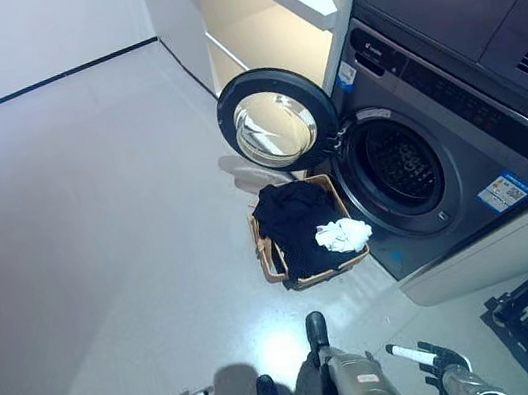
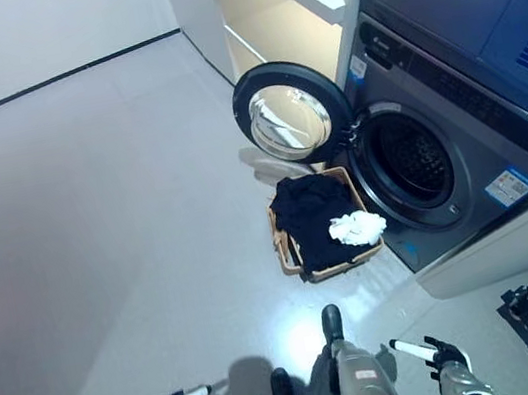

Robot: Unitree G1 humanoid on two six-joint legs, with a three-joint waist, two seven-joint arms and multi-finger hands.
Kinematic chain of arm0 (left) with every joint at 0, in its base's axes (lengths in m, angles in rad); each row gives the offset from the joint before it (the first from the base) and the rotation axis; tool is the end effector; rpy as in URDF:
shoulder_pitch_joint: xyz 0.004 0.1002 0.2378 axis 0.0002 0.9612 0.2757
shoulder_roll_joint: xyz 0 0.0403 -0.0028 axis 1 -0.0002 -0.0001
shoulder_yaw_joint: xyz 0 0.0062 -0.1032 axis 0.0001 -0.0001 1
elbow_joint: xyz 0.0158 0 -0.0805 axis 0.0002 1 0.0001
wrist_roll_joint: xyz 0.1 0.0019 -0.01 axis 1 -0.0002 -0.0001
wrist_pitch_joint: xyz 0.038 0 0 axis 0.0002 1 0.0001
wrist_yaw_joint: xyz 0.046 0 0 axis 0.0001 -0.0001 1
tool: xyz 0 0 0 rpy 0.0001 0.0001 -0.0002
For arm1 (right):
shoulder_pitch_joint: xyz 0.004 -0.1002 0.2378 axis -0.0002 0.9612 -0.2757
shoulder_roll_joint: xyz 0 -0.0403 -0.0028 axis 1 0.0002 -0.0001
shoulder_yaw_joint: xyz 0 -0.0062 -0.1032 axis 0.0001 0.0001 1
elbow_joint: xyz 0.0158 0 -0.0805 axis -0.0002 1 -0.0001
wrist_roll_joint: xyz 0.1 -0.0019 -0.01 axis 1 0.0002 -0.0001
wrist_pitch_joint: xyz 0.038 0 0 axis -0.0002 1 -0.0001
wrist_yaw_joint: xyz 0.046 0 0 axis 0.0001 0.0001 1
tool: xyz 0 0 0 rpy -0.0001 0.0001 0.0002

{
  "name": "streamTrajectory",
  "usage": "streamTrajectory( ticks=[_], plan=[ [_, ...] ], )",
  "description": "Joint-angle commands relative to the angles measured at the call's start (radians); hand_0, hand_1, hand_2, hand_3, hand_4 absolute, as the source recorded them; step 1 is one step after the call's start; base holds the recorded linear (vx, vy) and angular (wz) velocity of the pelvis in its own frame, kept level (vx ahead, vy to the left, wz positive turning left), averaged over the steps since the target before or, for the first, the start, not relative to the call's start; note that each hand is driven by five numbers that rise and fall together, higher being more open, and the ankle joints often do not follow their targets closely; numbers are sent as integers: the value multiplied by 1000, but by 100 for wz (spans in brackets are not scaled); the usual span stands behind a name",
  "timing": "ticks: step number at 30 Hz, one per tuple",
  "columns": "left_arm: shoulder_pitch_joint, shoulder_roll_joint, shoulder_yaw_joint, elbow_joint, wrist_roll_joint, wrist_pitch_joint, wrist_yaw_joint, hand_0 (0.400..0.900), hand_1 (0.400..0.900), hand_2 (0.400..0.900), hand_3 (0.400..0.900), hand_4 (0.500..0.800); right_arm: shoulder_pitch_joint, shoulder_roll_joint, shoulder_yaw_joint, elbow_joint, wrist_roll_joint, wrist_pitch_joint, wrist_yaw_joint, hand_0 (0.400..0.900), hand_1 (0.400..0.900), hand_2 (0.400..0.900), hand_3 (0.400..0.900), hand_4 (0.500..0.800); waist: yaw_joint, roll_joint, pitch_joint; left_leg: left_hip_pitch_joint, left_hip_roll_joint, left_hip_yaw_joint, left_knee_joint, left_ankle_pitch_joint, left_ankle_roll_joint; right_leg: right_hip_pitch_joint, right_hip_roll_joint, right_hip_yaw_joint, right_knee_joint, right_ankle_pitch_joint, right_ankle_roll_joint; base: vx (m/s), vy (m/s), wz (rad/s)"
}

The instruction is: Put the clothes in the basket into the washing machine.

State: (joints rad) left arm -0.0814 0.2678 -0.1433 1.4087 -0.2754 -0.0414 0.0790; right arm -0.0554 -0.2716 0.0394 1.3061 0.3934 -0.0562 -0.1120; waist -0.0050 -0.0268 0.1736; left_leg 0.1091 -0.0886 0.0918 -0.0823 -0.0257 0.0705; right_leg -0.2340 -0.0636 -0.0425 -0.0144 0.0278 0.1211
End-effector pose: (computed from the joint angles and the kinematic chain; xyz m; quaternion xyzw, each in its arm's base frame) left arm 0.0722 0.2395 -0.1135 0.0716 0.5874 0.1442 0.7932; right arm 0.0814 -0.2436 -0.1095 0.0017 0.5363 -0.2232 0.8140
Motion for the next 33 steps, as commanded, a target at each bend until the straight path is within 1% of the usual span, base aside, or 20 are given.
streamTrajectory(
  ticks=[1,2,5,7,8,9,10,11,12,13,15,16,17,18,19,23,25,29,32,33],
  plan=[
    [9,2,12,-26,-1,-9,14,900,900,900,900,800,-22,-78,51,-75,-17,-30,-26,900,900,900,900,800,-15,63,2,10,37,-121,132,-102,-84,-41,55,25,111,4,-7,416,-392,45],
    [19,-10,12,-24,-2,-9,14,900,900,900,900,800,-24,-82,56,-89,-22,-32,-25,900,900,900,900,800,-19,72,-1,-2,41,-121,171,-80,-98,-34,52,14,115,-6,-15,416,-385,41],
    [33,-40,14,-25,-25,-12,18,900,900,900,900,800,-47,-106,73,-138,-31,-42,-23,900,900,900,900,800,-14,90,25,-122,47,-111,428,49,-166,-1,40,-3,119,-45,-46,297,-366,32],
    [37,-52,12,-25,-36,-13,22,900,900,900,900,800,-60,-120,89,-171,-37,-48,-29,900,900,900,900,800,-6,85,52,-223,71,-61,585,92,-177,12,30,-8,131,-75,-70,193,-384,30],
    [36,-56,10,-26,-37,-12,20,900,900,900,900,800,-68,-129,98,-177,-46,-49,-34,900,900,900,900,800,-1,85,66,-258,87,-37,633,97,-171,17,27,-10,140,-88,-81,117,-243,18],
    [36,-56,10,-26,-37,-12,20,900,900,900,900,800,-68,-129,98,-177,-46,-49,-34,900,900,900,900,800,-1,86,66,-259,88,-37,636,95,-171,16,28,-10,141,-89,-81,189,-279,28],
    [42,-63,6,-28,-40,-9,20,900,900,900,900,800,-73,-144,108,-195,-61,-45,-43,900,900,900,900,800,-3,89,84,-282,126,13,641,96,-155,19,21,-20,162,-122,-98,194,-244,33],
    [42,-65,-3,-29,-41,-10,22,900,900,900,900,800,-76,-149,113,-197,-64,-47,-47,900,900,900,900,800,-4,94,88,-300,124,22,605,83,-152,15,21,-31,174,-136,-102,195,-244,34],
    [42,-65,-3,-29,-41,-10,22,900,900,900,900,800,-76,-149,113,-197,-64,-47,-46,900,900,900,900,800,-5,94,89,-299,123,22,605,84,-151,16,21,-32,175,-137,-102,176,-153,29],
    [43,-62,-6,-37,-39,-10,28,900,900,900,900,800,-79,-155,121,-211,-72,-48,-53,900,900,900,900,800,-5,106,101,-334,95,23,511,44,-140,14,24,-47,199,-157,-97,182,-100,20],
    [46,-57,-15,-45,-39,-14,35,900,900,900,900,800,-96,-169,132,-219,-87,-51,-63,900,900,900,900,800,-2,122,116,-343,68,-4,312,29,-128,15,33,-55,215,-170,-87,218,-50,1],
    [49,-57,-18,-50,-41,-16,38,900,900,900,900,800,-106,-176,136,-226,-93,-53,-69,900,900,900,900,800,2,132,118,-346,65,-24,239,45,-127,7,42,-54,228,-172,-85,126,13,-15],
    [49,-57,-18,-50,-41,-16,38,900,900,900,900,800,-106,-176,136,-226,-93,-53,-69,900,900,900,900,800,2,131,120,-341,64,-23,234,47,-126,10,41,-54,229,-173,-85,107,30,-17],
    [49,-55,-22,-52,-40,-19,42,900,900,900,900,800,-120,-183,142,-233,-101,-57,-76,900,900,900,900,800,6,138,126,-351,66,-46,171,87,-131,-2,51,-52,247,-179,-83,163,86,-30],
    [43,-48,-32,-57,-33,-21,45,900,900,900,900,800,-144,-199,150,-248,-115,-61,-80,900,900,900,900,800,9,143,130,-355,73,-49,135,96,-125,-27,59,-45,296,-199,-82,193,135,-37],
    [5,-26,-56,-66,-32,-29,57,900,900,900,900,800,-212,-213,180,-271,-134,-70,-92,900,900,900,900,800,14,126,162,-405,58,-23,191,72,-107,-101,49,-20,357,-198,-75,76,175,-29],
    [-29,4,-69,-92,-49,-38,68,900,900,900,900,800,-286,-220,219,-277,-132,-72,-98,900,900,900,900,800,30,107,186,-466,52,-1,236,42,-86,-155,46,0,351,-174,-67,57,168,-27],
    [-48,17,-78,-109,-67,-49,80,900,900,900,900,800,-367,-235,251,-267,-140,-73,-125,900,900,900,900,800,44,91,193,-524,54,10,252,31,-76,-206,51,11,332,-146,-58,58,114,-11],
    [-87,23,-95,-130,-101,-66,114,900,900,900,900,800,-525,-294,318,-247,-212,-75,-193,900,900,900,900,800,51,79,219,-638,57,20,317,10,-67,-306,50,16,350,-132,-56,7,99,-4],
    [-104,28,-96,-132,-109,-69,128,900,900,900,900,800,-593,-329,343,-217,-259,-68,-237,900,900,900,900,800,52,78,231,-669,57,21,338,1,-66,-334,50,16,365,-134,-57,-9,69,-2]
  ],
)
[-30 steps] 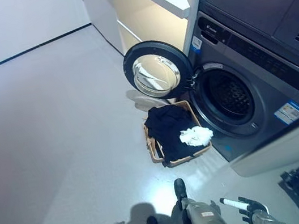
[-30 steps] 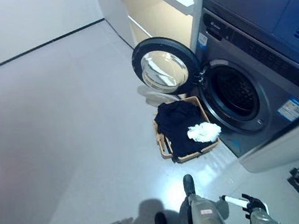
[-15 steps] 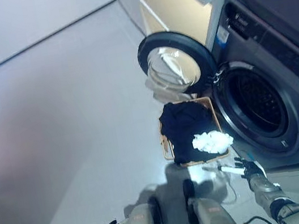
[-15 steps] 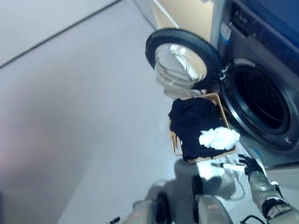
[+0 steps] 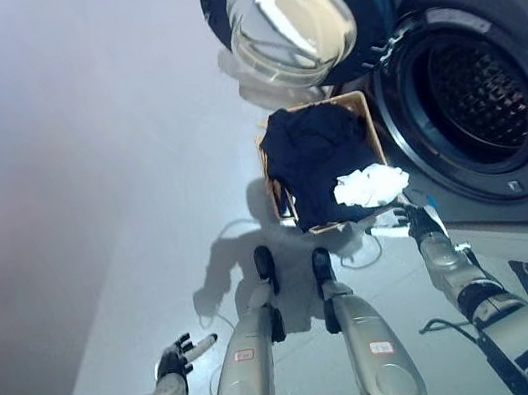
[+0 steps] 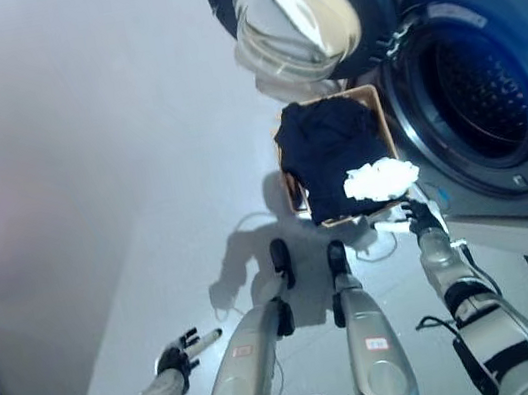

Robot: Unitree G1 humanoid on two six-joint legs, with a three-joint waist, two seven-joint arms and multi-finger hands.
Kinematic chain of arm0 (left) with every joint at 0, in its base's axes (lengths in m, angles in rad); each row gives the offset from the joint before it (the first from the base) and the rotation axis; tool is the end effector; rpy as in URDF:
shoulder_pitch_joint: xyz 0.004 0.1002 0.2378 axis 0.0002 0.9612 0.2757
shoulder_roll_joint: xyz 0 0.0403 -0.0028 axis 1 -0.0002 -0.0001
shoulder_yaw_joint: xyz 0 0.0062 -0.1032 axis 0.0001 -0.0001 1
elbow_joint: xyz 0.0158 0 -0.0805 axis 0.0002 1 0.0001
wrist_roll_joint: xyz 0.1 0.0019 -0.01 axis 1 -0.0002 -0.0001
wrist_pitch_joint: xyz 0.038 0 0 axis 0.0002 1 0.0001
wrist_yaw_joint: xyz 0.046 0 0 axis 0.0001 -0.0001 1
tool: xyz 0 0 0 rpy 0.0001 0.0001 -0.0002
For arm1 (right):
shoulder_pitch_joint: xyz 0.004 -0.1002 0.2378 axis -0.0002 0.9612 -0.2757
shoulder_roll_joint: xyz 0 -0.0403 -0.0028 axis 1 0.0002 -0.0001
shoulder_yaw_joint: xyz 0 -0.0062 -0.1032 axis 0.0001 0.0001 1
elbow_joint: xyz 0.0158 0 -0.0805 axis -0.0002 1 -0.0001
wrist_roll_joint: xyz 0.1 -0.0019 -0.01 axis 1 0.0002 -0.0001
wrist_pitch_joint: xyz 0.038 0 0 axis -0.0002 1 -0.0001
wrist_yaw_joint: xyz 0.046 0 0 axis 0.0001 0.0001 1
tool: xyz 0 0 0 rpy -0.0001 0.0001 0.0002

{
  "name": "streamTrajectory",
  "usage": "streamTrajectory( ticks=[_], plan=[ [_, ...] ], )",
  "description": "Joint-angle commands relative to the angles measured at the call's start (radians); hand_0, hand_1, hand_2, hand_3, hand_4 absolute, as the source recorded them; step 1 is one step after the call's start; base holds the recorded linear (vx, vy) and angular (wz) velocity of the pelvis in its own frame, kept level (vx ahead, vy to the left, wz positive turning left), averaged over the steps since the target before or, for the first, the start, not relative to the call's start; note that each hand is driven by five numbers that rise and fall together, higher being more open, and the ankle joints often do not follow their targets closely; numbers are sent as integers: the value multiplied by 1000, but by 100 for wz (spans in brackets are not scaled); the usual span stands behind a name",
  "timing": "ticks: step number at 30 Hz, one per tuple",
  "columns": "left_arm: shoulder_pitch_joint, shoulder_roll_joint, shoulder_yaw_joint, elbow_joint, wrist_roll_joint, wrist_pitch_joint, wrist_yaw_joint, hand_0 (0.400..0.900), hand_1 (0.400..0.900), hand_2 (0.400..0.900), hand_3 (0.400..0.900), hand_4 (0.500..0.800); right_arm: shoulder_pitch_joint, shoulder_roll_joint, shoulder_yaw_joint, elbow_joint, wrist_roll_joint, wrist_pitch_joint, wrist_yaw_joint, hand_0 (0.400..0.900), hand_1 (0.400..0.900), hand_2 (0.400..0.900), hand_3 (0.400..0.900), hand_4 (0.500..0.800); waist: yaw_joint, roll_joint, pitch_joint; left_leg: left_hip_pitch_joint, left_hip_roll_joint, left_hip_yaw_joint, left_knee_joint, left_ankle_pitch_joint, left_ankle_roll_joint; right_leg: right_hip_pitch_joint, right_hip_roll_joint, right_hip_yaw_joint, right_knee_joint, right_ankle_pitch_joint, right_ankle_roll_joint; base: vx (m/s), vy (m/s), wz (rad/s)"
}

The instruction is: Put the clothes in the basket into the washing machine.

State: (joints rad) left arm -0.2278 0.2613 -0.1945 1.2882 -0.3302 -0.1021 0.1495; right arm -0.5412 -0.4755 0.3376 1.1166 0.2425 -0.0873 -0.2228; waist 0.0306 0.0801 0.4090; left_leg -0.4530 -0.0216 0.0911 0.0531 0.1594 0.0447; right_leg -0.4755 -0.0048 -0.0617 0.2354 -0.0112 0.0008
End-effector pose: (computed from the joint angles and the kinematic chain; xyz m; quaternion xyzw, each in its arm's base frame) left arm 0.1484 0.2252 -0.0924 0.0764 0.4534 0.1414 0.8767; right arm 0.2653 -0.2559 0.0055 -0.2341 0.2294 -0.1312 0.9356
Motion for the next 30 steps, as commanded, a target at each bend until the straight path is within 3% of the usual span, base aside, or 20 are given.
streamTrajectory(
  ticks=[1,3,10,20,30],
  plan=[
    [31,31,-52,-12,-56,-13,67,900,900,900,900,800,-146,-137,58,0,-133,-39,-160,900,900,900,900,800,18,-31,0,-134,-7,24,218,-188,-39,-120,-10,36,124,-93,63,-14,63,-2],
    [7,24,-69,-16,-65,-26,102,900,900,900,900,800,-246,-163,85,68,-209,-18,-265,900,900,900,900,800,21,-31,13,-190,-5,28,253,-196,-38,-174,-10,36,151,-92,63,-14,41,1],
    [-68,26,-112,-63,-118,-50,124,900,900,900,900,800,-460,-225,156,199,-246,14,-365,900,900,900,900,800,34,-15,48,-375,-3,20,421,-244,-36,-356,-15,33,303,-129,47,-33,-3,7],
    [-70,28,-115,-149,-184,-69,125,900,900,900,900,800,-510,-292,155,251,-203,10,-376,900,900,900,900,800,62,40,69,-577,-9,14,612,-285,-32,-576,-51,21,540,-205,13,-25,-55,13],
    [-57,19,-114,-161,-206,-70,128,900,900,900,900,800,-503,-285,149,240,-165,-8,-372,900,900,900,900,800,70,54,56,-717,-19,30,744,-316,-27,-736,-62,27,689,-247,-1,6,-33,6]
  ],
)
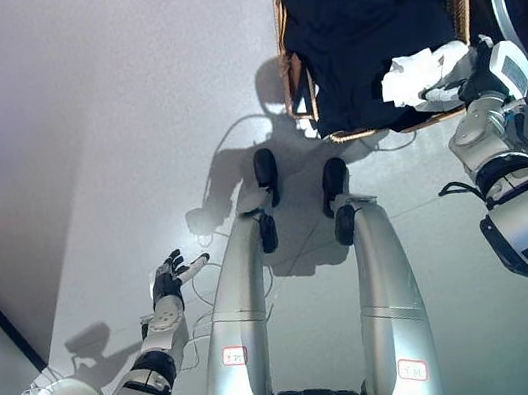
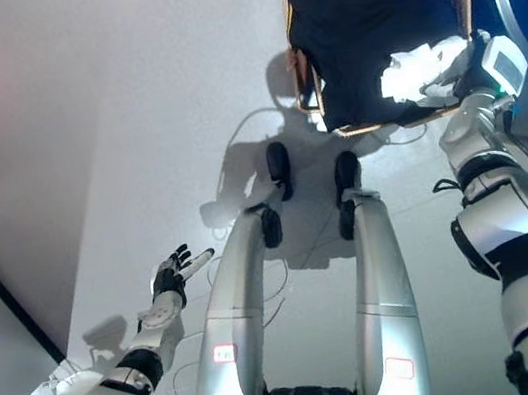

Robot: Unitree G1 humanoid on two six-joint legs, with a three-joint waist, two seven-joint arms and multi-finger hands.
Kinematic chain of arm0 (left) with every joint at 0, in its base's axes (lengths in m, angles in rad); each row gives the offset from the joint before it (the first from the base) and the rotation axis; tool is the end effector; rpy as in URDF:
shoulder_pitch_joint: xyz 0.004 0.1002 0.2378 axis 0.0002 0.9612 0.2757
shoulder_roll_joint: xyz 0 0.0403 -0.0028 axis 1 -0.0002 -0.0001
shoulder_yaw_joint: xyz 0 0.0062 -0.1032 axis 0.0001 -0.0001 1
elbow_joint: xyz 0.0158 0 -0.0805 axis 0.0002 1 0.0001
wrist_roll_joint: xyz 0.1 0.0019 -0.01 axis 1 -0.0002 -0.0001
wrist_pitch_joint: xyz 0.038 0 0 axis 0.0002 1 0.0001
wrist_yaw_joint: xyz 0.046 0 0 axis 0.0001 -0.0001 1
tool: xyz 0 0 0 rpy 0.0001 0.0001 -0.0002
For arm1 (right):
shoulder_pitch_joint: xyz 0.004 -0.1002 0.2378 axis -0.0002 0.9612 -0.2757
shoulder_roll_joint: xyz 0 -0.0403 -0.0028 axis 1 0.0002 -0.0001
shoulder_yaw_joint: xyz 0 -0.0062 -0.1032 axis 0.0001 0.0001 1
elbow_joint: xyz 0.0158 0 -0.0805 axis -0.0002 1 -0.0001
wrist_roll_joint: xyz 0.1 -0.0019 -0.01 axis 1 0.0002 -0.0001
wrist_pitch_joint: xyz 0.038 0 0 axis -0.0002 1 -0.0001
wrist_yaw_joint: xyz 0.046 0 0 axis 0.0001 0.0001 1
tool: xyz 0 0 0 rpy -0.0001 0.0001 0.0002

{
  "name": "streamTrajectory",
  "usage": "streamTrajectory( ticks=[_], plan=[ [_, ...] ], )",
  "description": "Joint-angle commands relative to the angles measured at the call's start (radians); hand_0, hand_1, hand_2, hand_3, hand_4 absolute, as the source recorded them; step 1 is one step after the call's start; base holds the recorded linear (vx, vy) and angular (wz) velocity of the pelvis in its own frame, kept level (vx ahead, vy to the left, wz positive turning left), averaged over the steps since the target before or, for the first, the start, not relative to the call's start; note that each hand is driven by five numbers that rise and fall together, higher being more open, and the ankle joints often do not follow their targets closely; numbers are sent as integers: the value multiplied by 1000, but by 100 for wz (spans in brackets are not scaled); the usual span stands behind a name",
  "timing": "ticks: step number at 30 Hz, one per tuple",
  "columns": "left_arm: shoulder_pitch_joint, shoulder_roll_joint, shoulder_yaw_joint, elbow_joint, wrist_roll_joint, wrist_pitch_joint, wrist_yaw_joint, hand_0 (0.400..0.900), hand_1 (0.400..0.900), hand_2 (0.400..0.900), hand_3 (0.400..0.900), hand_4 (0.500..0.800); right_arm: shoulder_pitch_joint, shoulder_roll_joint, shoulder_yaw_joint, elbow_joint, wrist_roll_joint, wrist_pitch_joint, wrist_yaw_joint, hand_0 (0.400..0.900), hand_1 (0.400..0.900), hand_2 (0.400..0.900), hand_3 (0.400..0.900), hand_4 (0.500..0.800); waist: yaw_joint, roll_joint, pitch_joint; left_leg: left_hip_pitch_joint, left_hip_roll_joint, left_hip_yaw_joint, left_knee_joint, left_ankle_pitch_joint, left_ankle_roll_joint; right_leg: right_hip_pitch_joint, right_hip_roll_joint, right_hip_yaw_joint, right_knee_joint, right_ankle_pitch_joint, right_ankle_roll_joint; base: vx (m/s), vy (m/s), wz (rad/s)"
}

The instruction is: Put the clothes in the basket into the washing machine.

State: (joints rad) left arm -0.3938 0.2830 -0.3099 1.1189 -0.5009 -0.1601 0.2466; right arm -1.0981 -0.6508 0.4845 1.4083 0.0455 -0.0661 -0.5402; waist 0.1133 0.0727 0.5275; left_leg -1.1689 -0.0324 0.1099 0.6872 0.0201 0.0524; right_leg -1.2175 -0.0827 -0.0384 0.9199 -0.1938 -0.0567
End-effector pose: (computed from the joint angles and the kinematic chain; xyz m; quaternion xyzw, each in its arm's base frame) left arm 0.2268 0.2049 -0.0461 0.0427 0.2880 0.1475 0.9452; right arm 0.3395 -0.2919 0.1555 -0.4153 0.0337 -0.3500 0.8390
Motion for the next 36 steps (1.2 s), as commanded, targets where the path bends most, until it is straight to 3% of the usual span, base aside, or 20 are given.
streamTrajectory(
  ticks=[1,4,5,6,7,16,23,26,30,36],
  plan=[
    [112,-4,-1,6,-34,-12,32,900,900,900,900,800,56,-107,8,-51,25,-25,-55,900,900,900,900,800,-11,60,-63,-8,-9,12,119,-178,-34,-1,16,3,13,-68,55,4,-26,4],
    [112,-10,-15,1,-32,-12,34,900,900,900,900,800,50,-99,21,-16,10,-10,-39,900,900,900,900,800,-7,60,-68,-25,-13,11,139,-184,-32,-19,13,-1,34,-74,52,1,-15,3],
    [112,-10,-18,-1,-31,-13,35,900,900,900,900,800,48,-99,23,-7,9,-6,-30,743,743,743,743,706,-6,59,-69,-32,-15,9,144,-184,-33,-27,13,-1,40,-73,53,-6,-23,6],
    [111,-11,-21,-3,-32,-14,38,900,900,900,900,800,47,-98,26,3,5,0,-26,465,465,465,465,539,-4,59,-71,-36,-16,8,146,-183,-34,-32,10,-3,44,-74,53,-10,-26,7],
    [111,-13,-24,-4,-32,-15,40,900,900,900,900,800,46,-98,29,8,0,4,-26,400,400,400,400,500,-3,58,-72,-38,-17,8,145,-182,-34,-35,9,-4,46,-75,52,-9,-18,6],
    [118,-16,-16,17,-23,-22,62,900,900,900,900,800,63,-95,-1,-25,22,-19,-80,400,400,400,400,500,-18,39,-83,-37,-19,2,131,-171,-36,-30,7,-11,35,-67,52,-1,-1,0],
    [113,-15,6,45,-35,-23,70,900,900,900,900,800,86,-108,-75,-123,136,-80,-124,400,400,400,400,500,-43,14,-92,-2,-18,-6,75,-155,-41,5,9,-12,-11,-53,54,0,2,-2],
    [120,-16,40,67,-50,-17,68,900,900,900,900,800,144,-93,-238,-270,405,-196,-94,400,400,400,400,500,-63,-5,-93,49,-15,-13,34,-151,-41,56,14,-12,-48,-47,57,7,7,-7],
    [110,-15,66,103,-75,2,54,900,900,900,900,800,147,-48,-428,-278,768,-314,-26,400,400,400,400,500,-72,-10,-104,94,-15,-19,-2,-149,-42,98,18,-5,-83,-47,56,16,3,-6],
    [108,-10,77,120,-106,31,34,900,900,900,900,800,21,-35,-550,-210,1158,-359,73,400,400,400,400,500,-62,6,-131,151,-13,-19,-56,-142,-49,144,15,6,-119,-52,57,25,-26,0]
  ],
)
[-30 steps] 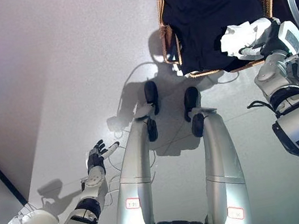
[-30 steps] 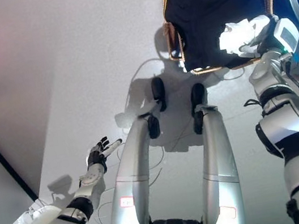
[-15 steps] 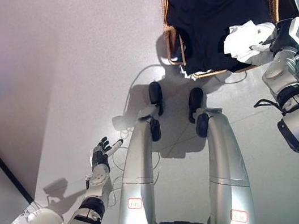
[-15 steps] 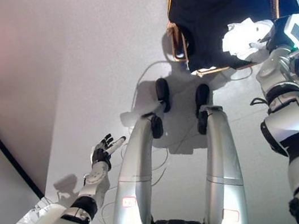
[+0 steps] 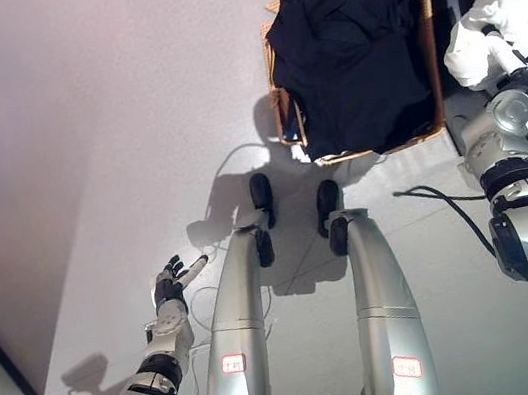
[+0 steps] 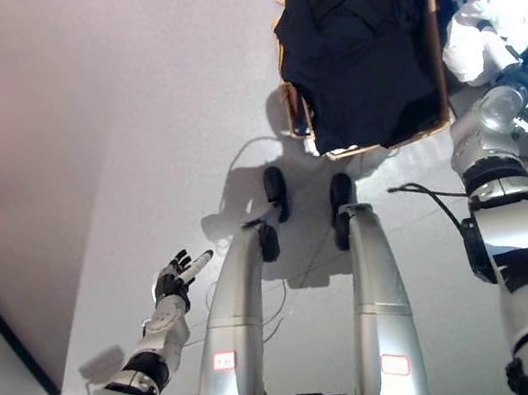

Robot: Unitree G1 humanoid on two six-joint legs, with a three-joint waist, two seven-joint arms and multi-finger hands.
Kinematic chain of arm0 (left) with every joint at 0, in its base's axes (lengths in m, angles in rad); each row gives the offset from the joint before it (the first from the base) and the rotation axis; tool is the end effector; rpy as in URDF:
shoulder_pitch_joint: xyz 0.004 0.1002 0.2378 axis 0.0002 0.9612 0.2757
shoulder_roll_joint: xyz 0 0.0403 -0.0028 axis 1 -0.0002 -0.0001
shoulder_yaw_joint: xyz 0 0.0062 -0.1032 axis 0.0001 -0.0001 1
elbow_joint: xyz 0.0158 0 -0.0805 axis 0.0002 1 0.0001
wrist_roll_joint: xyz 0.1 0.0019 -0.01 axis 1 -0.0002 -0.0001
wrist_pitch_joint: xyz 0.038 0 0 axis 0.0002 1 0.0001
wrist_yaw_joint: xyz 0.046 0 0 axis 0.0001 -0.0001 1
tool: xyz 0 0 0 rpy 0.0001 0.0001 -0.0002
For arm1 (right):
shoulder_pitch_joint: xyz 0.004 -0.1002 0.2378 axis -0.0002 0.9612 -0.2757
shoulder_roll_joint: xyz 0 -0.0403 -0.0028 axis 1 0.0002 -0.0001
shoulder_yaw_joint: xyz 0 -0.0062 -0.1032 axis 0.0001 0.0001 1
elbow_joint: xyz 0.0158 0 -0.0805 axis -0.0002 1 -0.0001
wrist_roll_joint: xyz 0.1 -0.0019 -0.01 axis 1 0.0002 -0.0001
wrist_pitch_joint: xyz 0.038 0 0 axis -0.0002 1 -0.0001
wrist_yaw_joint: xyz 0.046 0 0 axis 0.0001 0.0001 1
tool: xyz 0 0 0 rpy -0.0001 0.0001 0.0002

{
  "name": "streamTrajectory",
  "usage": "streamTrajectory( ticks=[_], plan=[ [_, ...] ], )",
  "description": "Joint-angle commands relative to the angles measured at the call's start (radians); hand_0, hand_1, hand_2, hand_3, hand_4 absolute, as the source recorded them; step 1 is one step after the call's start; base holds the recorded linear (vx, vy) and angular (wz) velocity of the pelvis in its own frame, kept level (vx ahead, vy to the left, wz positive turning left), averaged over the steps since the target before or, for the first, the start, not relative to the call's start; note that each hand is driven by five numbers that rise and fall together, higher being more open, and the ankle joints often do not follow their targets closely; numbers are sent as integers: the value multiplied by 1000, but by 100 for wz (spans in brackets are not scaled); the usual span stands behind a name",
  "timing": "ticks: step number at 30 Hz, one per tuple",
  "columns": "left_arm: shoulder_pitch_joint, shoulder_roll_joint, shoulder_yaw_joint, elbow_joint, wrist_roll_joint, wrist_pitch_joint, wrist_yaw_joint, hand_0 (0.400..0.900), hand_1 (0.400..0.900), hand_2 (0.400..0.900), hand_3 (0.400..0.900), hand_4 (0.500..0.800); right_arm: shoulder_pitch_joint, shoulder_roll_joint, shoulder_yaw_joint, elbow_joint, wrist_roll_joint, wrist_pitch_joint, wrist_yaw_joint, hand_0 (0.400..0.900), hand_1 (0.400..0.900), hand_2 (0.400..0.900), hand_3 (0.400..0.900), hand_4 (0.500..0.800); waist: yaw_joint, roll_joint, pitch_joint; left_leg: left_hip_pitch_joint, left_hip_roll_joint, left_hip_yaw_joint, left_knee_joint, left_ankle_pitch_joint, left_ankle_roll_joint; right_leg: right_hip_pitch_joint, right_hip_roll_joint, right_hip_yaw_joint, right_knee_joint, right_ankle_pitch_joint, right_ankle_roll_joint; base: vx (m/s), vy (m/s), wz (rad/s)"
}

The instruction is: Put the clothes in the basket into the washing machine.

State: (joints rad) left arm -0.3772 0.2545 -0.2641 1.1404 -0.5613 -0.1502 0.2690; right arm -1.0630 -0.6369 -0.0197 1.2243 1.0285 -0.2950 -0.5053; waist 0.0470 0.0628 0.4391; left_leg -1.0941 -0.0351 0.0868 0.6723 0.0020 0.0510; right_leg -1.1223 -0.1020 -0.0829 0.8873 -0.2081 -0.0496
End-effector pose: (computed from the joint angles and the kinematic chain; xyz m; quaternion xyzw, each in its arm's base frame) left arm 0.2195 0.2021 -0.0533 -0.0025 0.3109 0.1852 0.9322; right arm 0.3372 -0.3030 0.1917 0.3046 -0.1037 -0.4439 0.8363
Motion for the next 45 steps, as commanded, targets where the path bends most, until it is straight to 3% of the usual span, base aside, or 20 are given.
streamTrajectory(
  ticks=[1,4,7,8,9,24,29,32,38,43,45],
  plan=[
    [97,18,29,97,-45,24,7,900,900,900,900,800,-36,-53,-59,-20,208,-133,43,400,400,400,400,500,8,22,-49,81,-11,7,-44,-123,-48,51,34,52,-84,-40,50,30,-51,3],
    [111,19,22,92,-48,29,0,900,900,900,900,800,-118,-91,-64,14,280,-136,48,400,400,400,400,500,27,42,-66,105,-13,17,-64,-120,-52,63,28,61,-85,-47,50,54,-63,3],
    [125,9,22,88,-49,29,3,900,900,900,900,800,-161,-110,-106,-10,341,-211,20,400,400,400,400,500,35,69,-79,125,-17,27,-83,-115,-56,70,24,77,-81,-54,52,64,-74,3],
    [129,6,17,85,-50,30,4,900,900,900,900,800,-177,-117,-117,-17,336,-231,2,563,563,563,563,598,39,76,-84,132,-20,30,-88,-112,-57,73,20,79,-78,-57,51,67,-72,8],
    [136,2,12,81,-48,29,2,900,900,900,900,800,-193,-126,-110,-20,331,-242,-4,900,900,900,900,800,45,84,-89,138,-21,32,-95,-109,-58,74,16,81,-74,-59,51,61,-65,9],
    [173,-20,9,113,-9,42,1,900,900,900,900,800,-189,-193,-97,-34,268,-251,-44,900,900,900,900,800,45,126,-124,166,-39,44,-131,-91,-62,72,-4,90,-46,-64,54,19,-45,2],
    [175,-26,12,122,-1,41,7,900,900,900,900,800,-164,-178,-82,-65,237,-253,-40,900,900,900,900,800,39,124,-127,164,-38,46,-134,-87,-62,70,-1,89,-45,-59,53,-6,-4,-2],
    [176,-37,19,124,-5,39,6,900,900,900,900,800,-95,-117,-66,-119,210,-253,-3,900,900,900,900,800,31,116,-121,172,-33,45,-137,-85,-60,79,5,87,-53,-53,51,-19,-8,-6],
    [158,-53,50,140,-3,51,-3,900,900,900,900,800,197,111,-53,-298,111,-233,60,900,900,900,900,800,-18,79,-100,258,-26,28,-175,-78,-59,187,22,60,-119,-35,48,-6,-4,-8],
    [176,-53,91,143,42,64,-30,900,900,900,900,800,510,217,45,-423,-201,-120,83,900,900,900,900,800,-50,42,-103,428,-22,1,-274,-60,-64,380,37,30,-254,3,61,20,36,-10],
    [184,-53,99,150,69,65,-43,900,900,900,900,800,589,232,81,-349,-307,-59,98,900,900,900,900,800,-53,33,-104,522,-19,-7,-325,-55,-67,490,42,19,-331,20,71,36,60,-8]
  ],
)
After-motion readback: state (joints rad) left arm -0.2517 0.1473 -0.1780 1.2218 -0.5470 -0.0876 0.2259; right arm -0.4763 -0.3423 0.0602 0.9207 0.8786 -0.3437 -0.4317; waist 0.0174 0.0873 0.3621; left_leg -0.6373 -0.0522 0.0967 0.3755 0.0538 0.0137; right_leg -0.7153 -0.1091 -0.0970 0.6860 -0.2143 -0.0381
